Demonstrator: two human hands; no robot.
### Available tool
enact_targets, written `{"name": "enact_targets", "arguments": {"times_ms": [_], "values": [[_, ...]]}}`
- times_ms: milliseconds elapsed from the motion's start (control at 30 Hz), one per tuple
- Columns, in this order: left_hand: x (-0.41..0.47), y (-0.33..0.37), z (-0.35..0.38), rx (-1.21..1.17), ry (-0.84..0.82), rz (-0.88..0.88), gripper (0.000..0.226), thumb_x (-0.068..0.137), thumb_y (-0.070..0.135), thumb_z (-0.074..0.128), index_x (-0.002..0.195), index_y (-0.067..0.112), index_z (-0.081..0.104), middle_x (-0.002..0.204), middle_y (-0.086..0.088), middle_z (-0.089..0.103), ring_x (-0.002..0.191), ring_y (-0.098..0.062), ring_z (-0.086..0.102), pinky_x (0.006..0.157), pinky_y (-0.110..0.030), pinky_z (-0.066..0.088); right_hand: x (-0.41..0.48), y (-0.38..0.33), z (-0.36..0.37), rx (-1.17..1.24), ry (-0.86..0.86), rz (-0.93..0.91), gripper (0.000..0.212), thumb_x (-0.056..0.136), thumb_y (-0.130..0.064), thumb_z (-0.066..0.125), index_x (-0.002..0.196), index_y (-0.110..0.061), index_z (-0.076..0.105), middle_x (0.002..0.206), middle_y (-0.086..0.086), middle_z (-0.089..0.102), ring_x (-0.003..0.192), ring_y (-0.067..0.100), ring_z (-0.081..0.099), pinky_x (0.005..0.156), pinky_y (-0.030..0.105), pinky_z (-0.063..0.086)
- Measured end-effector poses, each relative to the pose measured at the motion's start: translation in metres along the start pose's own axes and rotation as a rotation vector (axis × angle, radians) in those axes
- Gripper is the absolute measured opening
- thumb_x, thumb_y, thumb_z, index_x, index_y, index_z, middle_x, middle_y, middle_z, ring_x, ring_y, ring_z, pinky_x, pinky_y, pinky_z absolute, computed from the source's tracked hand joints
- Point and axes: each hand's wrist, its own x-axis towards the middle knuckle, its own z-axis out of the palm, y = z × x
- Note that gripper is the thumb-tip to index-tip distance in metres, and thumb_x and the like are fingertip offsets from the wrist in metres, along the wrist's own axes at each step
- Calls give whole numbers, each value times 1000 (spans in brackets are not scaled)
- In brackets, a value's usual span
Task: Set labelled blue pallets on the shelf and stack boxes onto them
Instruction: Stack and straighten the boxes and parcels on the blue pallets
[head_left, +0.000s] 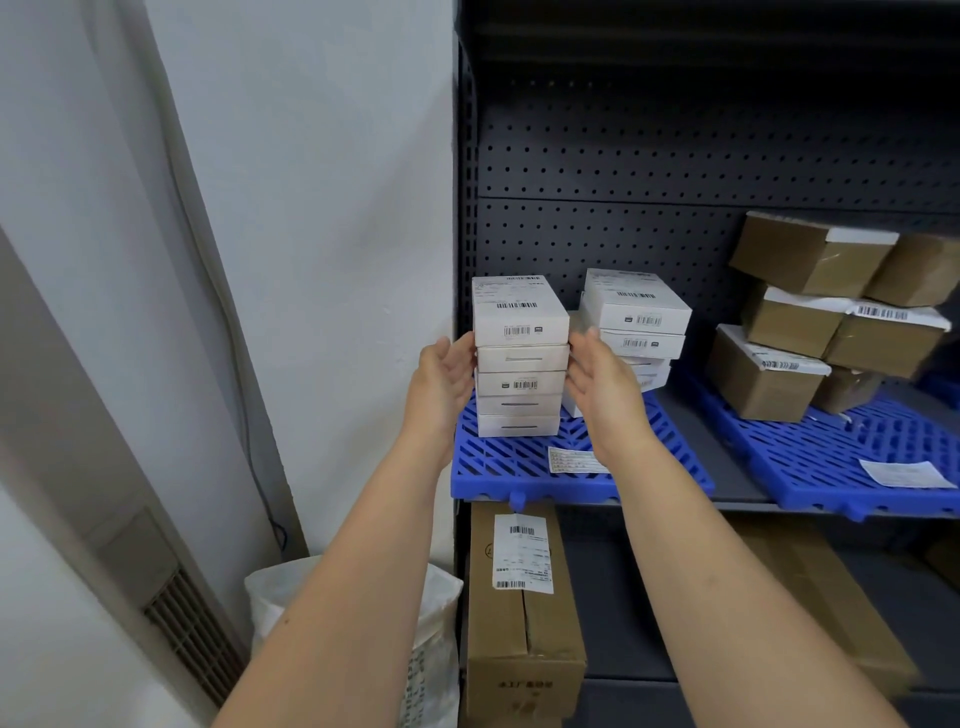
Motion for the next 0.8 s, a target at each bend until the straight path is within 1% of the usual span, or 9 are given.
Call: {"name": "enact_targets", "arguments": {"times_ms": [167, 233, 300, 367, 467, 500, 600, 667, 800], "values": [[2, 0, -1, -18, 20, -6, 53, 103, 35, 23, 150, 14, 35, 142, -2, 53, 130, -16, 50, 84, -20, 45, -1, 2, 2, -6, 15, -3, 29, 102, -41, 37, 86, -33, 61, 74, -29, 66, 84, -9, 58, 86, 19, 39], [1, -4, -4, -20, 22, -5, 53, 103, 36, 23, 149, 14, 36, 142, -2, 53, 130, -17, 50, 90, -22, 46, -2, 6, 1, -6, 38, -22, 29, 103, -38, 38, 86, -33, 61, 74, -28, 66, 84, -9, 59, 86, 19, 41], [-2, -12, -7, -4, 30, -22, 53, 102, 37, 23, 148, 14, 39, 143, -2, 53, 132, -17, 48, 102, -28, 42, -3, 14, -3, 4, 51, -16, 29, 102, -38, 38, 87, -33, 62, 79, -25, 67, 90, -7, 59, 94, 23, 41], [-5, -22, -8, 13, 32, -34, 54, 102, 37, 23, 147, 15, 40, 142, -1, 53, 133, -17, 48, 105, -30, 40, -5, 21, -5, 14, 32, 4, 29, 103, -38, 36, 94, -32, 63, 88, -24, 65, 96, -4, 58, 100, 24, 40], [-9, -25, -6, 0, 21, -40, 53, 101, 35, 23, 145, 15, 45, 142, 0, 53, 132, -17, 48, 110, -32, 37, -10, 25, -4, 21, -9, 34, 34, 104, -39, 32, 124, -25, 56, 102, -21, 60, 111, 3, 54, 104, 24, 37], [-9, -23, -5, -6, 11, -41, 52, 102, 35, 23, 142, 15, 48, 141, 1, 53, 131, -16, 49, 111, -33, 35, -10, 24, -4, 14, -18, 35, 36, 104, -40, 31, 127, -26, 54, 105, -20, 59, 114, 4, 52, 105, 25, 36], [-10, -16, -3, -8, -23, -41, 50, 103, 33, 22, 139, 15, 50, 140, 0, 54, 130, -17, 49, 106, -31, 38, -10, 22, -3, -11, -34, 39, 33, 104, -42, 30, 122, -31, 55, 109, -21, 59, 117, 5, 52, 108, 27, 35], [-11, -16, -5, -6, -41, -53, 49, 103, 33, 22, 139, 15, 50, 141, -1, 53, 130, -17, 48, 100, -29, 38, -10, 24, -4, -10, -30, 41, 29, 104, -42, 30, 107, -36, 59, 102, -24, 60, 110, 3, 54, 107, 27, 36], [-11, -22, -7, -19, -32, -63, 48, 103, 32, 23, 139, 15, 50, 140, -2, 54, 126, -16, 52, 99, -29, 40, -11, 32, -8, -21, -28, 51, 30, 102, -44, 33, 95, -41, 61, 100, -26, 62, 109, 1, 54, 109, 31, 35]]}}
